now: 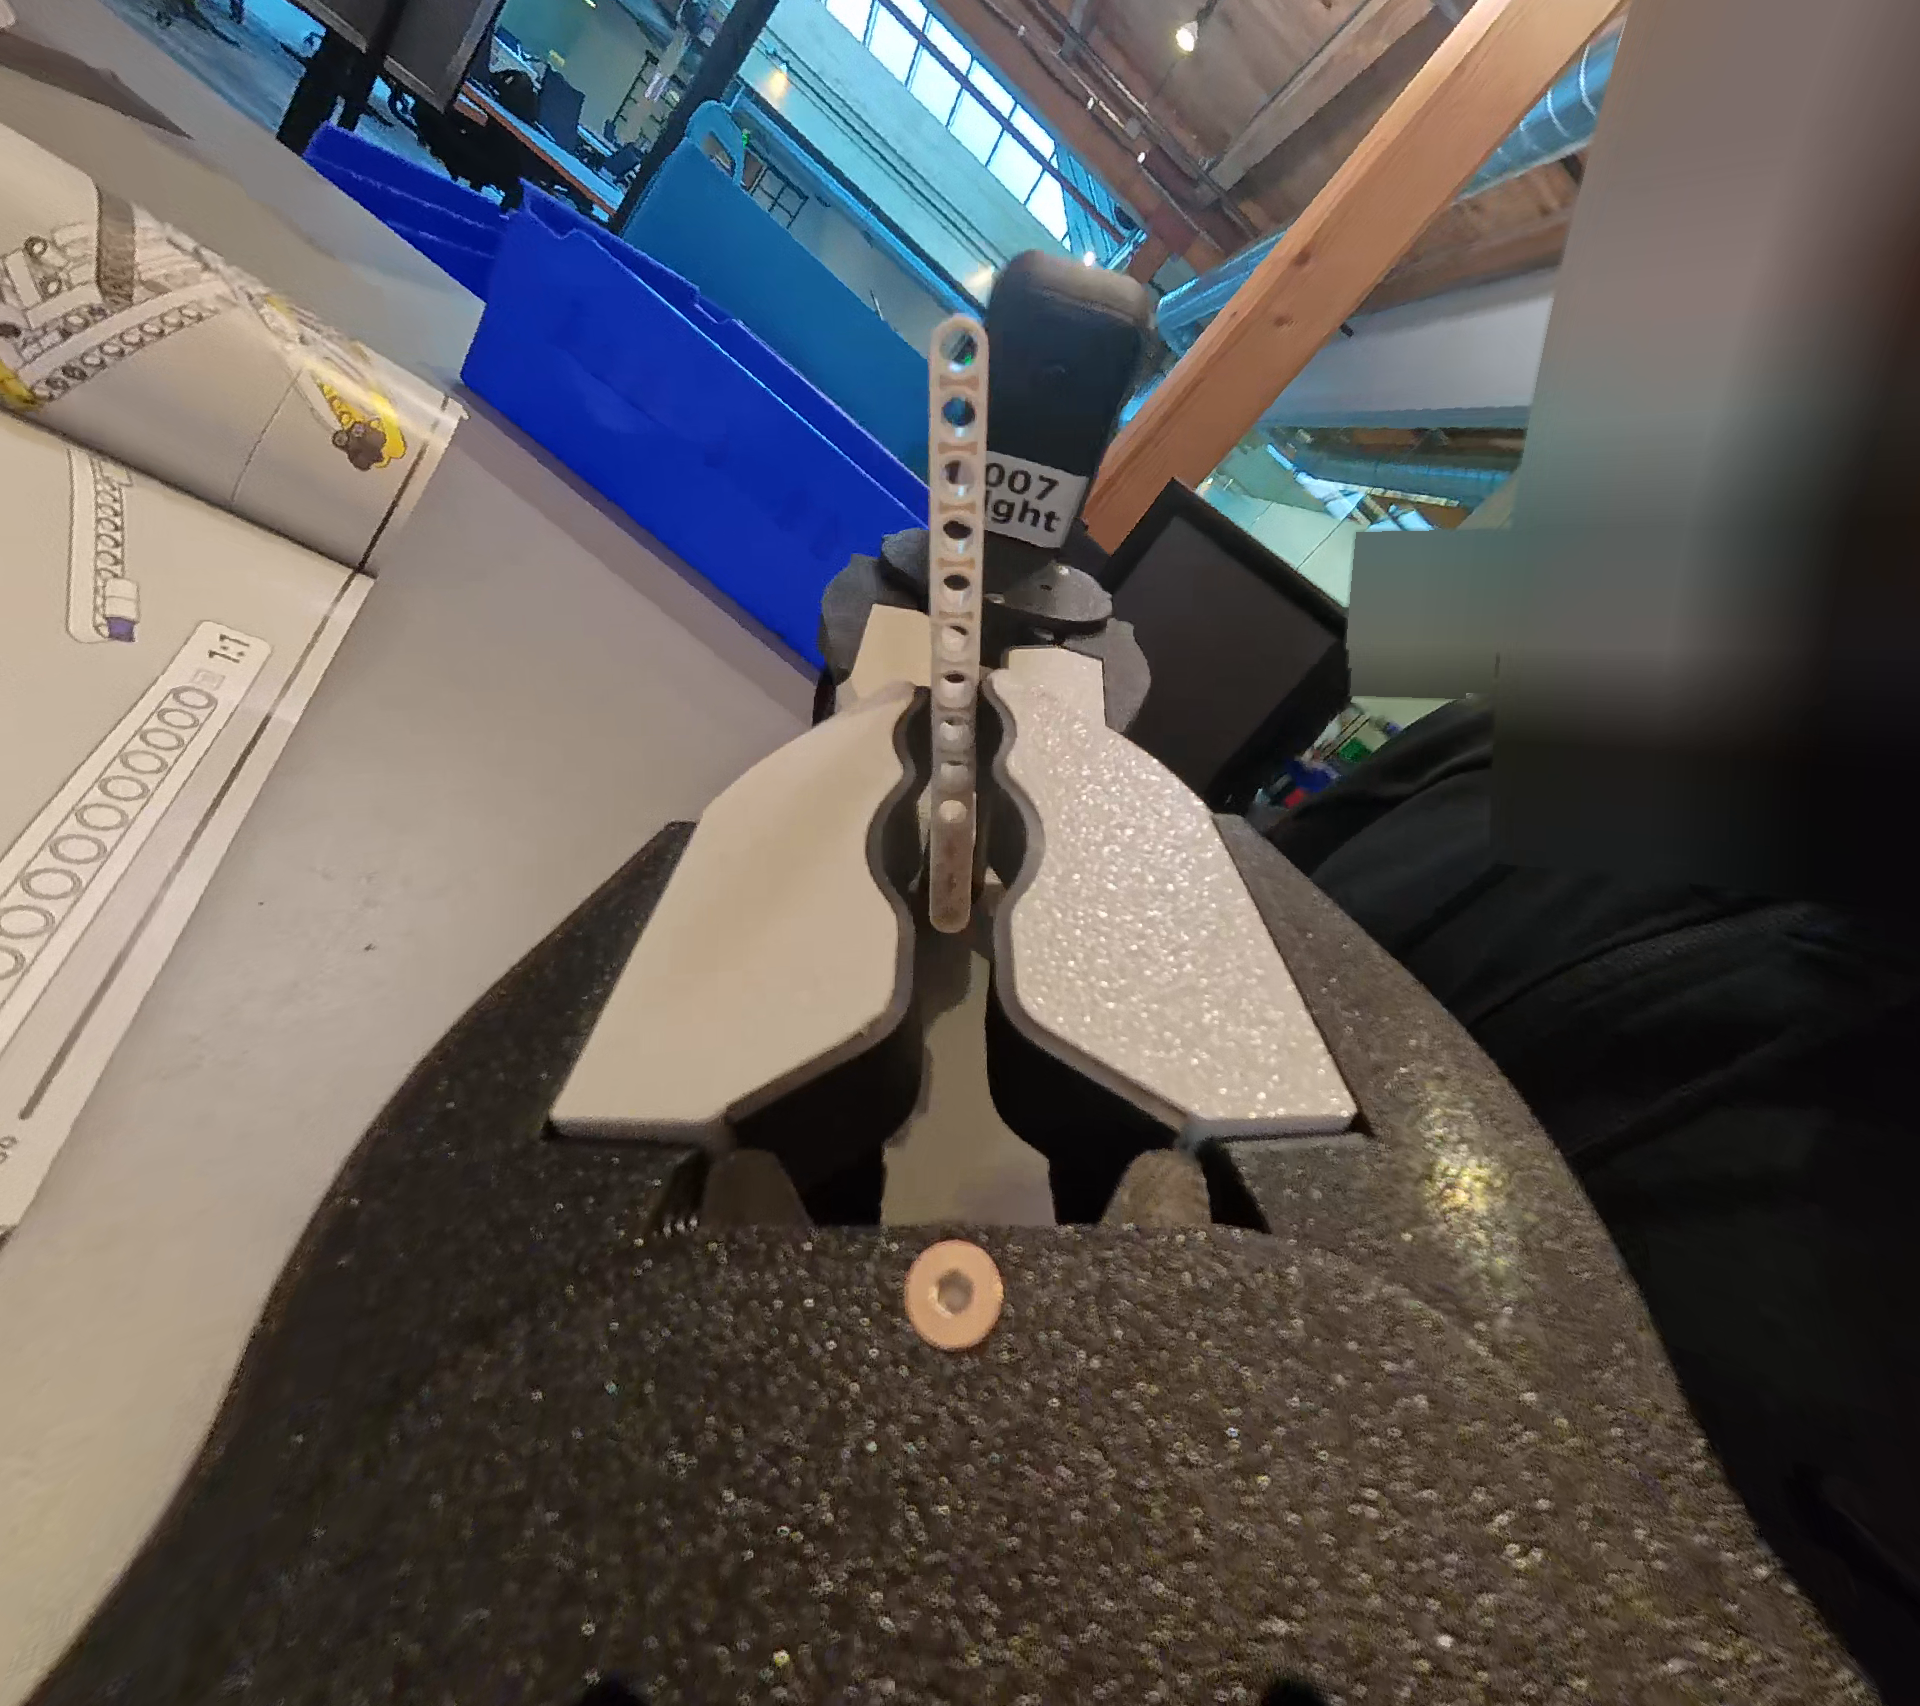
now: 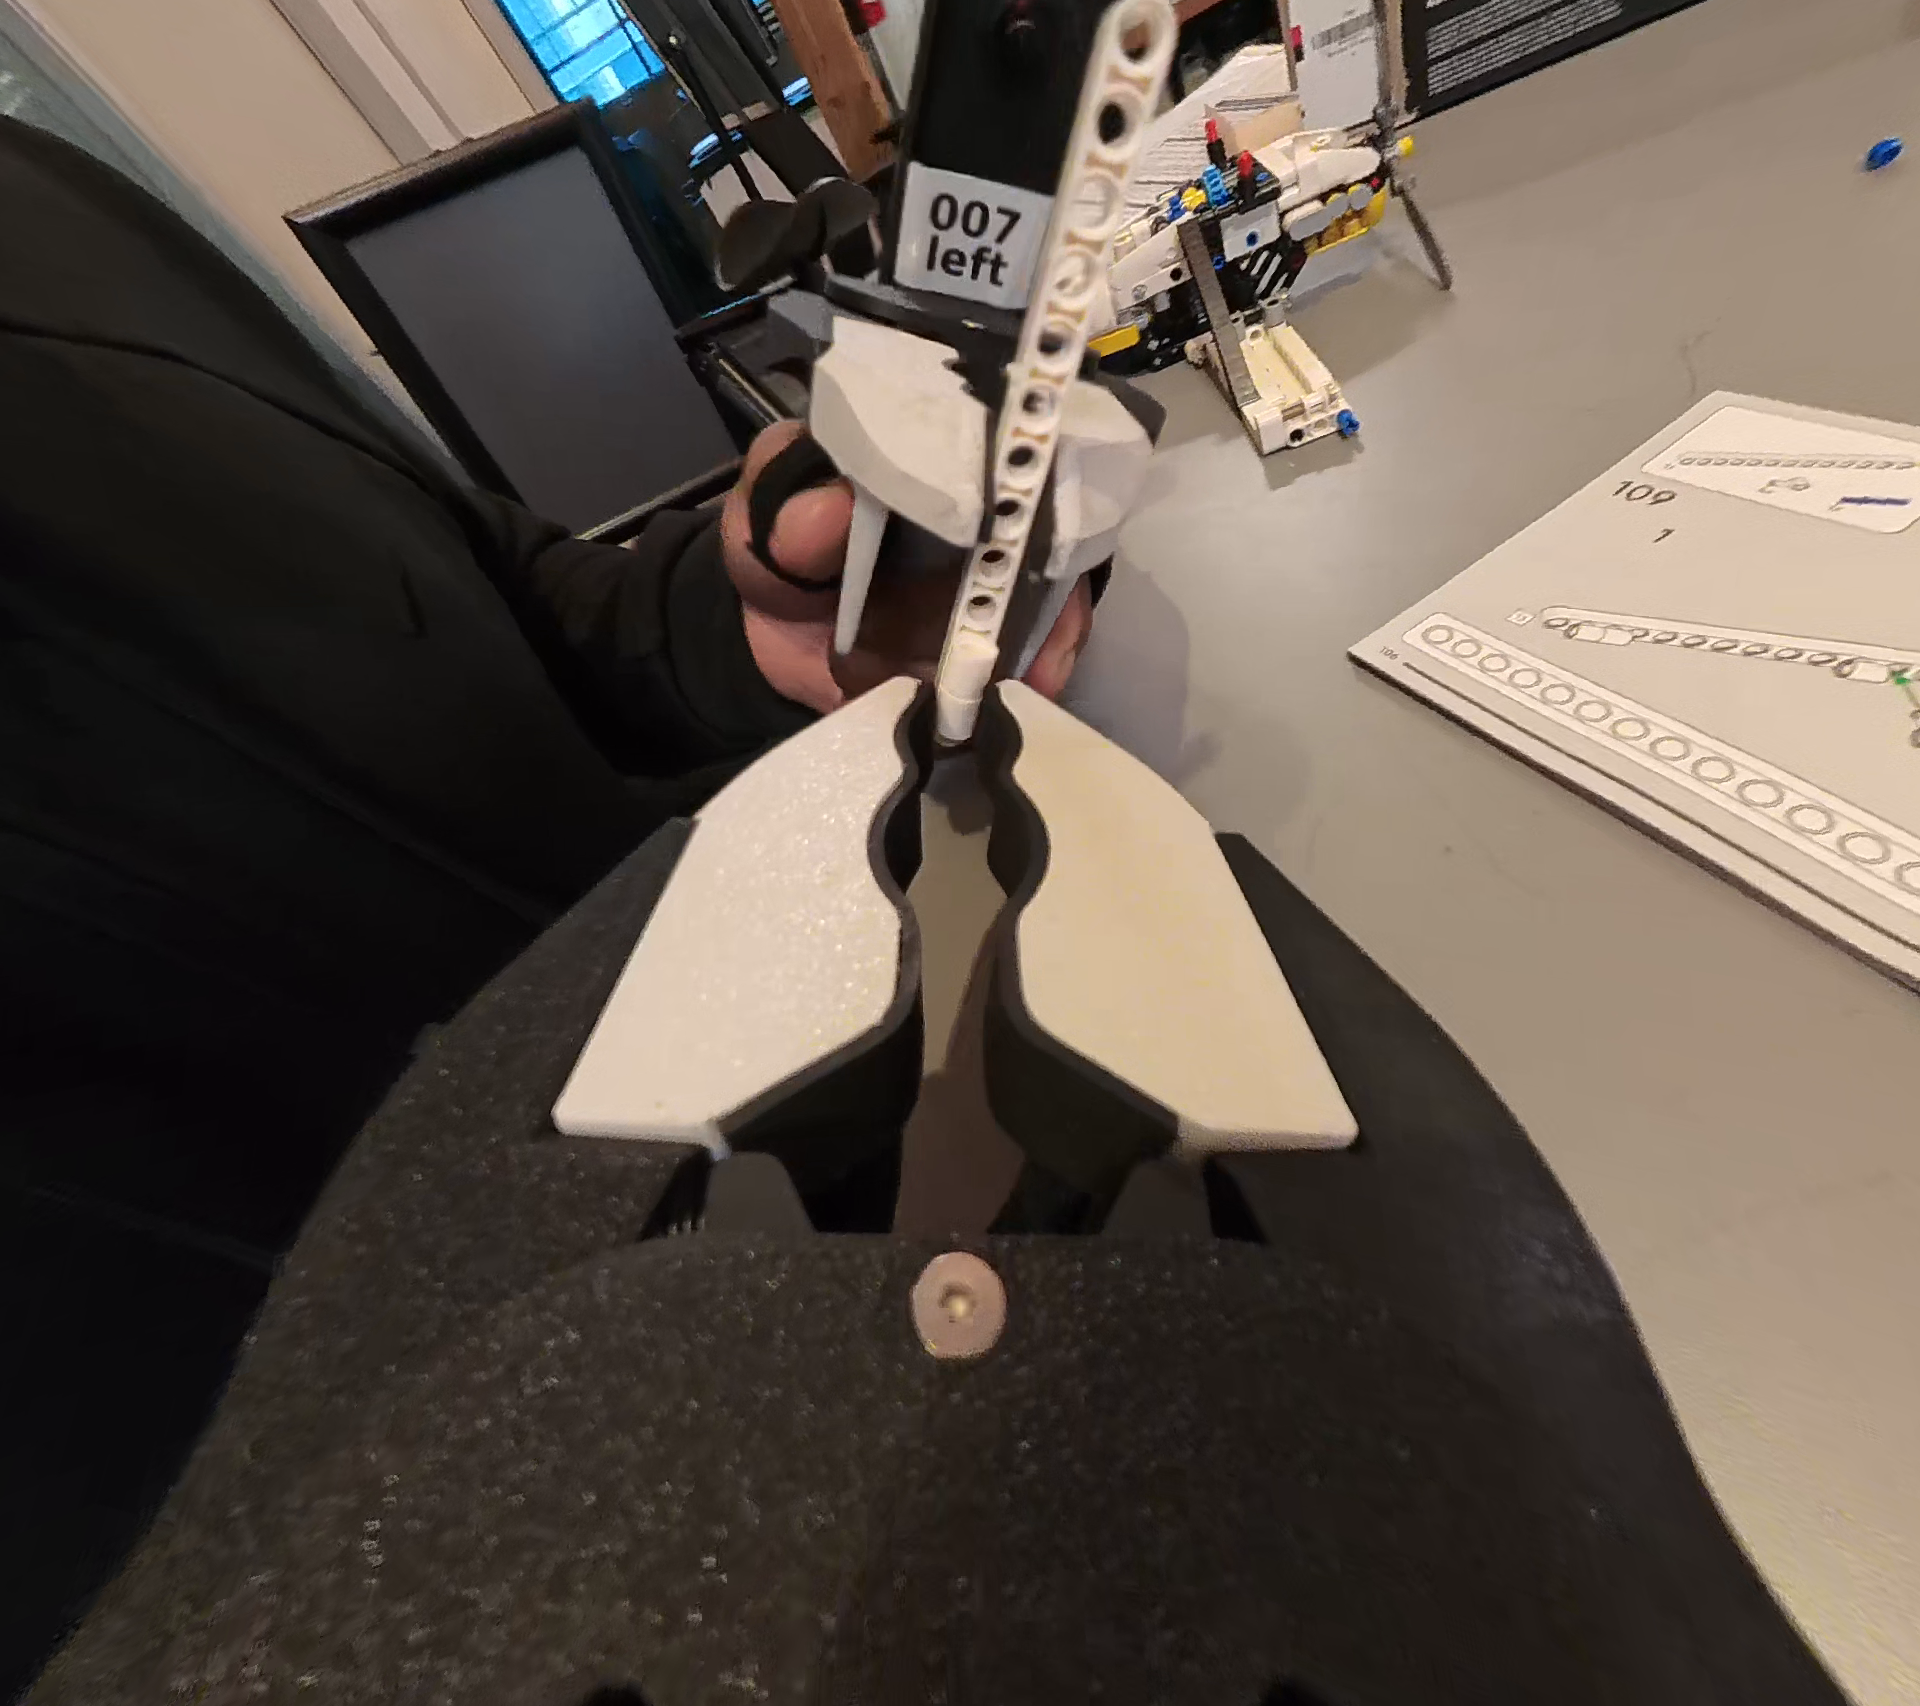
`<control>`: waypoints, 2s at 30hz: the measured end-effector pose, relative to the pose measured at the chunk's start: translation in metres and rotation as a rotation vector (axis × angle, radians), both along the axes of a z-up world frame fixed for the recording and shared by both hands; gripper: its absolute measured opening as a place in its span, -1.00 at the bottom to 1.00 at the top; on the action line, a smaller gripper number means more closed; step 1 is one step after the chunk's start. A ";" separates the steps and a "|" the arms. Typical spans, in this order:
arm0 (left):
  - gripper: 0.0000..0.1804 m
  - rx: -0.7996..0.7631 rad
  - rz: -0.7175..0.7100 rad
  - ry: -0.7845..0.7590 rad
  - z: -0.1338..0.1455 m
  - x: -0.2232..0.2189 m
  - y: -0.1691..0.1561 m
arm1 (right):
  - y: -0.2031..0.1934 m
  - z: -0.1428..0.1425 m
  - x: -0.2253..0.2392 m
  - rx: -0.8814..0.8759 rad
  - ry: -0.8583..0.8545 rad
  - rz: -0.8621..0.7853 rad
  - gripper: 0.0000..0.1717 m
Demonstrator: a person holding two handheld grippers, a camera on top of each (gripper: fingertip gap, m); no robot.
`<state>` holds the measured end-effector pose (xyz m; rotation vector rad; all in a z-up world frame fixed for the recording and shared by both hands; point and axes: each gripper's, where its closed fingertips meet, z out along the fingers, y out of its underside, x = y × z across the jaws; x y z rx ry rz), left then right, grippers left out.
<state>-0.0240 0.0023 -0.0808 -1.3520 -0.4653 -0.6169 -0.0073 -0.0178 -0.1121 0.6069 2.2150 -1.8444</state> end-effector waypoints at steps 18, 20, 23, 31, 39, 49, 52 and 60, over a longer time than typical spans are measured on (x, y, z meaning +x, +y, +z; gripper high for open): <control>-0.90 -0.005 0.038 0.036 0.001 -0.002 -0.008 | 0.006 0.005 -0.003 0.044 0.112 -0.076 -0.91; -0.91 -0.018 0.045 0.057 0.000 -0.001 -0.008 | 0.006 0.004 -0.003 0.030 0.094 -0.075 -0.91; -0.91 -0.012 0.040 0.065 0.001 0.000 -0.009 | 0.007 0.005 -0.002 0.012 0.068 -0.065 -0.90; -0.91 -0.019 0.031 0.104 0.001 0.002 -0.010 | 0.009 0.005 0.000 -0.011 0.020 -0.050 -0.92; -0.91 -0.026 0.012 0.126 0.000 0.007 -0.007 | 0.005 0.004 0.004 -0.012 -0.002 -0.022 -0.91; -0.91 -0.017 -0.022 0.049 0.000 0.005 -0.009 | 0.010 0.009 0.002 -0.015 0.091 -0.049 -0.92; -0.91 -0.008 -0.017 0.064 0.001 0.005 -0.010 | 0.009 0.009 0.002 -0.026 0.078 -0.055 -0.92; -0.84 -0.076 0.023 0.084 -0.006 0.010 -0.001 | 0.011 0.015 -0.006 -0.121 -0.009 -0.114 -0.92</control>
